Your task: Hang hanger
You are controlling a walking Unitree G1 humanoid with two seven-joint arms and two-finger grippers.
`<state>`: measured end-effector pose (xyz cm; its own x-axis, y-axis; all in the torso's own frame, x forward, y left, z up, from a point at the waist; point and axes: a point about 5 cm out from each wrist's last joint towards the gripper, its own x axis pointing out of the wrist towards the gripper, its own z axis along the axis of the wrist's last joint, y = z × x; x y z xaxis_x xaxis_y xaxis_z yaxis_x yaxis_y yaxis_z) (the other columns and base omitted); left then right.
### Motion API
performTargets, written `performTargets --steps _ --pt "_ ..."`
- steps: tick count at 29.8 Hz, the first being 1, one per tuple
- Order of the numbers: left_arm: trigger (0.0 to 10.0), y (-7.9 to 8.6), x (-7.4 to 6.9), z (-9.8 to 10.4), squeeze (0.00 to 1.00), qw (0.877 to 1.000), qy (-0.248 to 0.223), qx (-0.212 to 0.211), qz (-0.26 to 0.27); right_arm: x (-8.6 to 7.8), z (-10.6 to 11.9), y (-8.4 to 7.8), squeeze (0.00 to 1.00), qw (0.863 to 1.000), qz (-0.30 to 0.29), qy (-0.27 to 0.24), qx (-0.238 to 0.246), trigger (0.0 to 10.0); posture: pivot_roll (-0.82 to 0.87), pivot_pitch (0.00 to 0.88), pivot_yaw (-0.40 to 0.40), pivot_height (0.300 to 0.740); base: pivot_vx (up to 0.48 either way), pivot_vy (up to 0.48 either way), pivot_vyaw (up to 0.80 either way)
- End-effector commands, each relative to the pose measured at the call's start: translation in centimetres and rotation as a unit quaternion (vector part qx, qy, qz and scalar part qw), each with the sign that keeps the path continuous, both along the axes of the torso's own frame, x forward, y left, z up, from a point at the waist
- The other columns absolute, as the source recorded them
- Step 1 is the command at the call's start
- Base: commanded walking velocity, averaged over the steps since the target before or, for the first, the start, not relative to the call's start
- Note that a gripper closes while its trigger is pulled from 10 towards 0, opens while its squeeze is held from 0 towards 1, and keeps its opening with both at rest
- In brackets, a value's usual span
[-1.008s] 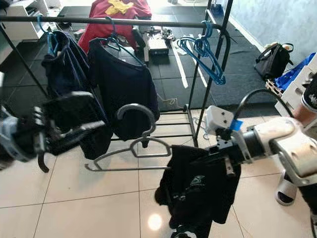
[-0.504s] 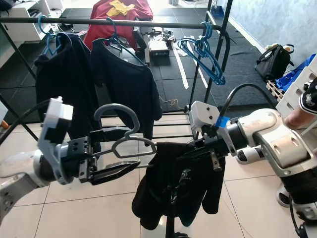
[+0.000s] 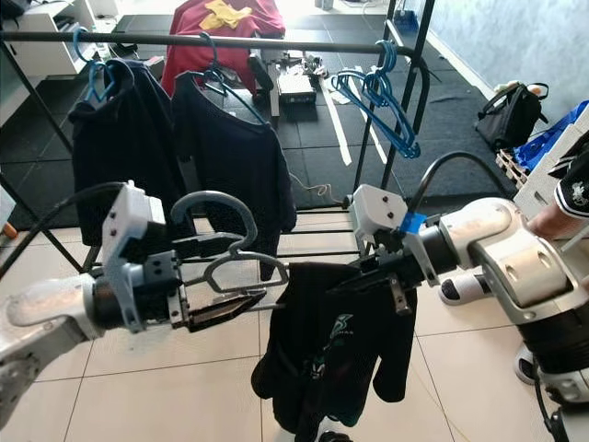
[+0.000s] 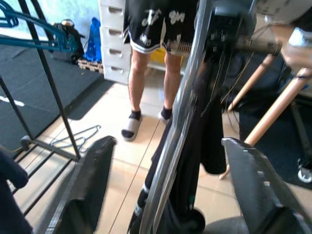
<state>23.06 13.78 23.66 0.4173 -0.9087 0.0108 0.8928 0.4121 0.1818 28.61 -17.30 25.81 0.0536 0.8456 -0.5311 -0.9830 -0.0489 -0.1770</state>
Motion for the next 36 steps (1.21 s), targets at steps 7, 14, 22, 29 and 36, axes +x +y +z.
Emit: performTargets --steps 7,14,22,29,36 --pt "0.0 0.0 -0.4 -1.0 0.0 0.999 0.021 0.028 -0.017 -0.2 0.6 0.3 0.0 1.0 0.013 -0.011 0.004 0.0 -0.15 0.142 -0.006 0.74 0.0 0.0 0.0" --pt "0.0 -0.1 -0.3 -1.1 0.0 0.999 0.019 0.033 -0.016 -0.2 0.7 0.2 0.0 1.0 0.013 -0.013 0.004 0.0 -0.15 0.143 -0.006 0.74 0.0 0.0 0.0" --pt "0.0 -0.4 -0.3 -1.4 0.0 0.999 0.018 0.035 -0.02 0.0 1.0 0.2 0.0 1.0 0.01 -0.022 0.014 0.0 -0.15 0.142 -0.005 0.74 0.0 0.0 0.0" --pt "0.0 -0.8 -0.3 -1.0 0.0 1.0 0.011 0.011 -0.023 1.0 1.4 -0.1 1.0 0.998 -0.024 -0.046 0.031 10.0 -0.15 0.144 -0.008 0.74 0.0 0.0 0.0" --pt "0.0 -0.2 -0.1 -0.1 0.0 1.0 -0.004 -0.029 -0.003 2.0 3.2 -0.6 1.0 0.99 -0.063 -0.094 0.084 10.0 -0.15 0.147 -0.01 0.74 0.0 0.0 0.0"
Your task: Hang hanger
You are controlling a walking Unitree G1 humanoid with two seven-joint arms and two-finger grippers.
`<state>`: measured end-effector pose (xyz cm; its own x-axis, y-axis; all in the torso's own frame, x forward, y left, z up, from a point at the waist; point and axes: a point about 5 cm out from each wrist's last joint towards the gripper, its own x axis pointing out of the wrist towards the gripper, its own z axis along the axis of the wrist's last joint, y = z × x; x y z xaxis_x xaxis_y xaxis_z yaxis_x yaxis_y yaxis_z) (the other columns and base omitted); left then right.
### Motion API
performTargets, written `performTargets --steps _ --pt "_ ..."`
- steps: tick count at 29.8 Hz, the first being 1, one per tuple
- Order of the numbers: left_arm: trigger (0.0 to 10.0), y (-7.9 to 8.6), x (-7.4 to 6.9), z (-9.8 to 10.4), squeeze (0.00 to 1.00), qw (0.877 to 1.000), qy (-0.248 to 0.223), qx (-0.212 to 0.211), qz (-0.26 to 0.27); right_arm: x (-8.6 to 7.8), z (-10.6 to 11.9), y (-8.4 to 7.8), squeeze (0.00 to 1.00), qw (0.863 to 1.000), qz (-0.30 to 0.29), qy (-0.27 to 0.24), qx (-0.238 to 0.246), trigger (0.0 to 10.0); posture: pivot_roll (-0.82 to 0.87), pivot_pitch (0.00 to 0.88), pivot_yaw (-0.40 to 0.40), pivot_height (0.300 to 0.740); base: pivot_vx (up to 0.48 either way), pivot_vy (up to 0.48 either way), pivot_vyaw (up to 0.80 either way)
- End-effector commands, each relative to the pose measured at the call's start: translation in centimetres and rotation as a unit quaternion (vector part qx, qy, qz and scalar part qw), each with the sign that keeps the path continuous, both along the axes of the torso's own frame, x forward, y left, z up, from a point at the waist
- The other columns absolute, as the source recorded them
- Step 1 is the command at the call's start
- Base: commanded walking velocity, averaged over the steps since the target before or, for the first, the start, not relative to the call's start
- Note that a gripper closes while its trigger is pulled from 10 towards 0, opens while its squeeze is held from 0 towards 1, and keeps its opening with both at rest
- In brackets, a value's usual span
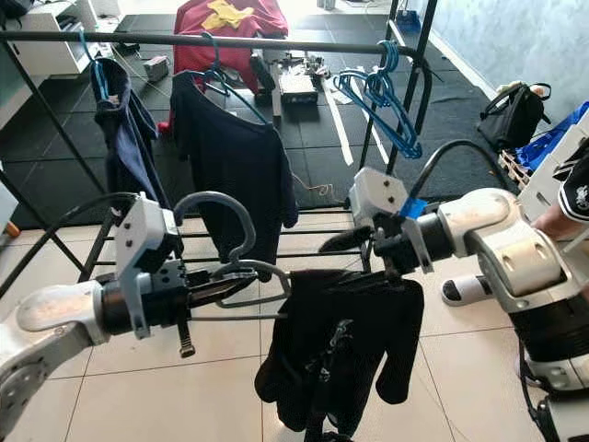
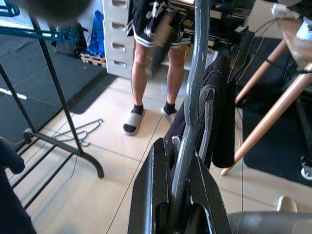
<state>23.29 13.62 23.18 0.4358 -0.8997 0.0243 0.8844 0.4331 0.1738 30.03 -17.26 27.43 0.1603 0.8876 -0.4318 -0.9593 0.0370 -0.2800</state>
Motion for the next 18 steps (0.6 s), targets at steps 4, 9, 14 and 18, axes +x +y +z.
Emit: performTargets --steps 4,9,14,18 --pt "0.0 0.2 -0.2 0.5 0.0 1.0 -0.007 -0.027 -0.006 1.1 2.7 -1.1 1.0 0.995 -0.053 -0.061 0.065 10.0 -0.15 0.147 -0.012 0.74 0.0 0.0 0.0" --pt "0.0 1.7 0.3 0.7 0.0 0.998 -0.015 -0.036 0.043 1.9 7.6 -4.4 1.0 0.957 -0.135 -0.111 0.232 10.0 -0.15 0.147 -0.019 0.74 0.0 0.0 0.0" --pt "0.0 2.8 0.5 0.9 0.0 0.996 -0.023 -0.041 0.069 0.9 8.2 -6.5 1.0 0.945 -0.138 -0.097 0.281 10.0 -0.16 0.143 -0.022 0.74 0.0 0.0 0.0" --pt "0.0 3.7 0.4 1.4 0.0 0.995 -0.031 -0.046 0.083 -0.4 6.8 -8.0 1.0 0.943 -0.12 -0.049 0.307 10.0 -0.16 0.136 -0.023 0.74 0.0 0.0 0.0"
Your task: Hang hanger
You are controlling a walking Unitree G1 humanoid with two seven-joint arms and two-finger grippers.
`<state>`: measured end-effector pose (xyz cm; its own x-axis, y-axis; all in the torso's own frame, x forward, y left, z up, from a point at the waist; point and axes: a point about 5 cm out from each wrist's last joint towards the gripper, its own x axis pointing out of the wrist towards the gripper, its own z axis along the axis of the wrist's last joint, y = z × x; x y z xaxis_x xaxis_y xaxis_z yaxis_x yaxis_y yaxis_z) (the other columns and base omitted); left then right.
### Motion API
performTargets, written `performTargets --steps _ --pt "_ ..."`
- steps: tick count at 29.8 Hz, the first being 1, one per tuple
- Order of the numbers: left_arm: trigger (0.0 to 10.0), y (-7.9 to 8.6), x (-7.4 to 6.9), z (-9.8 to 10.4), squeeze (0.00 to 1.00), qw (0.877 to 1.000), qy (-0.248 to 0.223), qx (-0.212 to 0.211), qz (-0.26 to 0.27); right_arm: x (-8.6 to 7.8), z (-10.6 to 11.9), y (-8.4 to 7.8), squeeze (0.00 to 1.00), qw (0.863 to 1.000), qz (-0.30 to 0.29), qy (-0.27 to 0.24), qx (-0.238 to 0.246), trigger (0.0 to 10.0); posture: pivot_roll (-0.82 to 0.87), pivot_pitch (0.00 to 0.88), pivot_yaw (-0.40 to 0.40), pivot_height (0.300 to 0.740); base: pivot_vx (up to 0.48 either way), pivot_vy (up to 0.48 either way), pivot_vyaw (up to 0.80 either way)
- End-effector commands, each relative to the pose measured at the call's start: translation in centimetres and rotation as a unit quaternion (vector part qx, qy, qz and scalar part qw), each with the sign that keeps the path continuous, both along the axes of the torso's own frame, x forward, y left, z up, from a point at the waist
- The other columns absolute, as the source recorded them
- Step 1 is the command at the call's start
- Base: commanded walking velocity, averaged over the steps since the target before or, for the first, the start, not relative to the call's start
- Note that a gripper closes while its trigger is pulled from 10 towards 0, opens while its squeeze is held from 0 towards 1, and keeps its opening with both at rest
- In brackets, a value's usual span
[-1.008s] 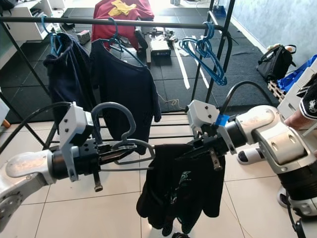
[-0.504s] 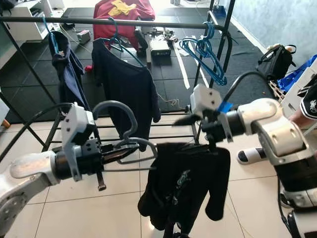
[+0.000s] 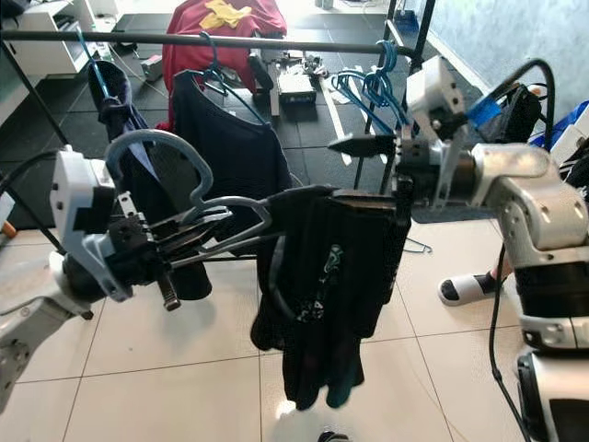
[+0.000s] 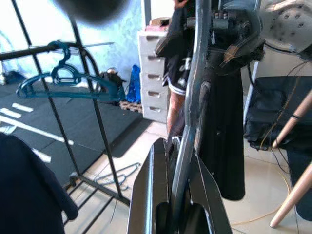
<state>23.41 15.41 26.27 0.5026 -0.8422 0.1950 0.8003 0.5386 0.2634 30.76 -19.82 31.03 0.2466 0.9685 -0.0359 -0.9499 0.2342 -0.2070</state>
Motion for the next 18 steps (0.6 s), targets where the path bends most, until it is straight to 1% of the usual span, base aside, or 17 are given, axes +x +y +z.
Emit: performTargets --steps 1,2,3,4,5,6,7,8,10,13,16,18 --pt "0.0 1.9 0.3 -1.7 0.0 0.998 0.054 0.002 0.032 -1.1 3.2 -5.4 1.0 0.99 -0.086 -0.045 0.099 10.0 -0.16 0.136 -0.023 0.74 0.0 0.0 0.0" --pt "0.0 2.1 0.3 -1.5 0.0 0.998 0.05 0.0 0.034 -1.5 2.4 -5.8 1.0 0.991 -0.077 -0.024 0.109 10.0 -0.16 0.136 -0.023 0.74 0.0 0.0 0.0" --pt "0.0 2.1 0.3 -1.5 0.0 0.998 0.05 0.0 0.034 -1.5 2.4 -5.8 1.0 0.991 -0.077 -0.024 0.109 10.0 -0.16 0.136 -0.023 0.74 0.0 0.0 0.0" --pt "0.0 2.3 0.3 -1.3 0.0 0.998 0.047 -0.001 0.034 -1.7 1.4 -6.0 0.91 0.99 -0.076 -0.006 0.116 10.0 -0.16 0.142 -0.016 0.74 0.0 0.0 0.0" --pt "0.0 2.3 0.3 -1.3 0.0 0.998 0.047 -0.001 0.034 -1.7 1.4 -6.0 0.91 0.99 -0.076 -0.006 0.116 10.0 -0.16 0.142 -0.016 0.74 0.0 0.0 0.0" --pt "0.0 2.4 0.2 -1.2 0.0 0.999 0.044 0.001 0.031 -1.8 0.5 -6.1 0.84 0.99 -0.073 0.012 0.116 10.0 -0.16 0.142 -0.015 0.74 0.0 0.0 0.0" --pt "0.0 2.4 0.2 -1.2 0.0 0.999 0.044 0.001 0.031 -1.8 0.5 -6.1 0.84 0.99 -0.073 0.012 0.116 10.0 -0.16 0.142 -0.015 0.74 0.0 0.0 0.0" --pt "0.0 2.5 0.2 -1.0 0.0 0.999 0.043 0.007 0.028 -1.9 -0.4 -6.0 0.81 0.992 -0.062 0.029 0.103 10.0 -0.16 0.143 -0.015 0.74 0.0 0.0 0.0" --pt "0.0 2.4 0.1 -1.0 0.0 0.999 0.041 0.017 0.02 -2.3 -1.3 -5.6 0.82 0.995 -0.04 0.054 0.078 10.0 -0.16 0.144 -0.015 0.74 0.0 0.0 0.0" --pt "0.0 2.0 0.0 -1.0 0.0 0.999 0.041 0.023 0.008 -2.5 -1.8 -5.2 0.82 0.996 -0.021 0.071 0.047 10.0 -0.16 0.148 -0.016 0.74 0.0 0.0 0.0" --pt "0.0 1.9 0.0 -1.0 0.0 0.999 0.042 0.022 0.006 -2.7 -1.9 -5.0 0.82 0.996 -0.016 0.077 0.035 10.0 -0.16 0.148 -0.018 0.74 0.0 0.0 0.0" --pt "0.0 2.2 0.1 -0.9 0.0 0.999 0.039 0.018 0.013 -2.9 -2.0 -5.1 0.81 0.995 -0.022 0.083 0.044 10.0 -0.16 0.15 -0.018 0.74 0.0 0.0 0.0"
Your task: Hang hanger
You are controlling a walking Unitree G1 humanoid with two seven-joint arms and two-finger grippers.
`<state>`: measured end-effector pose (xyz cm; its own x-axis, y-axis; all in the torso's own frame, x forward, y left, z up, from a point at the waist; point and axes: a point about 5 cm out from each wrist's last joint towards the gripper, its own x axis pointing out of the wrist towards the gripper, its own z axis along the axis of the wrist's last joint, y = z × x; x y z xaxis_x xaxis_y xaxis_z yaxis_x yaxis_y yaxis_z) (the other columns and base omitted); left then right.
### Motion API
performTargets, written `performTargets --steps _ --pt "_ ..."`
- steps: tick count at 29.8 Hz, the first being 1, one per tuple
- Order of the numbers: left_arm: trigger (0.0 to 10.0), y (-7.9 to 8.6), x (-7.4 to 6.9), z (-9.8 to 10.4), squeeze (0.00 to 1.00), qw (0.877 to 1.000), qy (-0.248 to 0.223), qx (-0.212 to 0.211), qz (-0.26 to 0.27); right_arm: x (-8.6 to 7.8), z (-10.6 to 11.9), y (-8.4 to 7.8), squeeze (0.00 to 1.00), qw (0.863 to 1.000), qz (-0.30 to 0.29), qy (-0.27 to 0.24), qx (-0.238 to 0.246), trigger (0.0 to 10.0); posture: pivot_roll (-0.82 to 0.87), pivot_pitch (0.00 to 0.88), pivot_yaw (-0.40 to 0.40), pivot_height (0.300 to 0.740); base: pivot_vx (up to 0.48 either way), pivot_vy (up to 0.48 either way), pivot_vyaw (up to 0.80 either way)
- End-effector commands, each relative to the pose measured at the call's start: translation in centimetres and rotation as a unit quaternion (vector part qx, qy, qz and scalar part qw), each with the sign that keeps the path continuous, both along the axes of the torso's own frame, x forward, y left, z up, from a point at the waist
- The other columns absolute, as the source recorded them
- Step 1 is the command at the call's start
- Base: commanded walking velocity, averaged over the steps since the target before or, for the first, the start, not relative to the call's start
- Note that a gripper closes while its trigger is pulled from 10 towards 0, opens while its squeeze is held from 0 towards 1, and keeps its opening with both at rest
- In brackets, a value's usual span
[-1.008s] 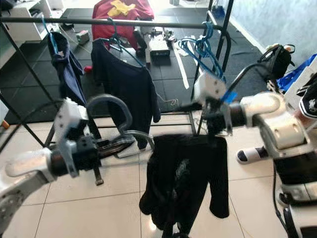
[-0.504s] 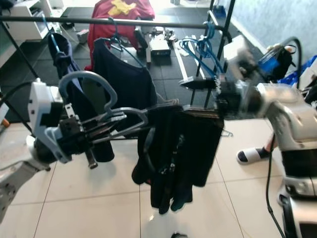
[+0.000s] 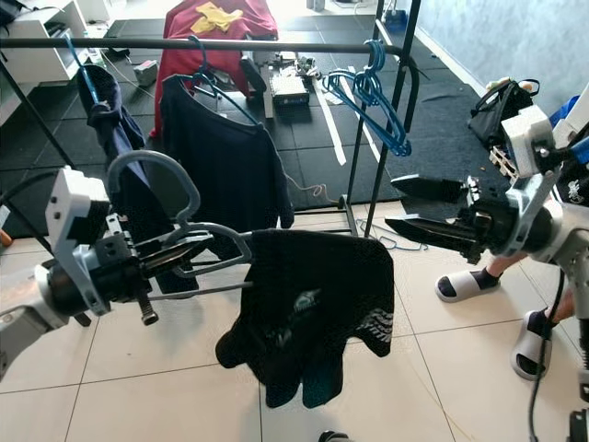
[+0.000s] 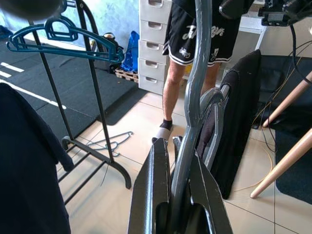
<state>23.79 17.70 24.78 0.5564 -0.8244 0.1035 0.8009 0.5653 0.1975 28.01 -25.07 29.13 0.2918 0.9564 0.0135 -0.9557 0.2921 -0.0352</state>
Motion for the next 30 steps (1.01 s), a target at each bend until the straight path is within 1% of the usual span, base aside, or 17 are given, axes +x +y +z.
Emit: performTargets --steps 1,2,3,4,5,6,7,10,18,22,25,30 --pt "0.0 0.1 -0.2 0.7 0.0 1.0 -0.018 -0.007 -0.005 -0.2 -0.2 -0.1 0.69 1.0 -0.004 0.009 0.005 10.0 -0.16 0.151 -0.018 0.74 0.0 0.0 0.0" --pt "0.0 0.2 -0.2 0.8 0.0 1.0 -0.019 -0.01 -0.002 -0.3 -0.3 -0.2 0.67 1.0 -0.009 0.01 0.012 10.0 -0.16 0.151 -0.018 0.74 0.0 0.0 0.0" --pt "0.0 0.2 -0.2 0.8 0.0 1.0 -0.019 -0.01 -0.002 -0.3 -0.3 -0.2 0.67 1.0 -0.009 0.01 0.012 10.0 -0.16 0.151 -0.018 0.74 0.0 0.0 0.0" --pt "0.0 0.4 -0.1 1.0 0.0 1.0 -0.022 -0.012 0.001 -0.3 -0.6 -0.3 0.5 1.0 -0.013 0.015 0.016 10.0 -0.16 0.152 -0.018 0.74 0.0 0.0 0.0" --pt "0.0 0.7 -0.1 1.4 0.0 0.999 -0.028 -0.018 0.004 -0.5 -1.1 -0.2 0.0 1.0 -0.009 0.026 0.015 10.0 -0.16 0.154 -0.017 0.74 0.0 0.0 0.0" --pt "0.0 0.8 -0.1 1.6 0.0 0.999 -0.032 -0.021 0.006 -0.6 -1.5 -0.1 0.0 0.999 -0.004 0.034 0.013 10.0 -0.16 0.154 -0.019 0.74 0.0 0.0 0.0" --pt "0.0 1.0 0.0 2.2 0.0 0.999 -0.041 -0.032 0.006 -1.2 -2.5 0.3 0.0 0.998 0.02 0.056 -0.003 10.0 -0.16 0.157 -0.018 0.74 0.0 0.0 0.0" --pt "0.0 1.0 0.0 2.6 0.0 0.998 -0.047 -0.038 0.004 -1.3 -3.1 0.6 0.0 0.998 0.025 0.065 -0.013 10.0 -0.16 0.156 -0.02 0.74 0.0 0.0 0.0" --pt "0.0 1.1 -0.7 3.7 0.0 0.996 -0.066 -0.052 -0.014 -0.9 -3.5 1.3 0.0 0.998 0.009 0.063 -0.018 10.0 -0.16 0.159 -0.018 0.74 0.0 0.0 0.0" --pt "0.0 1.1 -0.8 3.9 0.0 0.996 -0.07 -0.054 -0.017 -0.8 -3.6 1.4 0.0 0.998 0.009 0.063 -0.019 10.0 -0.16 0.157 -0.017 0.74 0.0 0.0 0.0" --pt "0.0 1.1 -0.9 4.6 0.0 0.994 -0.081 -0.066 -0.022 -0.8 -4.0 1.8 0.0 0.997 0.007 0.065 -0.028 10.0 -0.16 0.156 -0.016 0.74 0.0 0.0 0.0" --pt "0.0 1.1 -0.9 5.0 0.0 0.993 -0.089 -0.071 -0.018 -0.8 -4.2 2.0 0.0 0.997 0.007 0.065 -0.034 10.0 -0.16 0.155 -0.015 0.74 0.0 0.0 0.0"
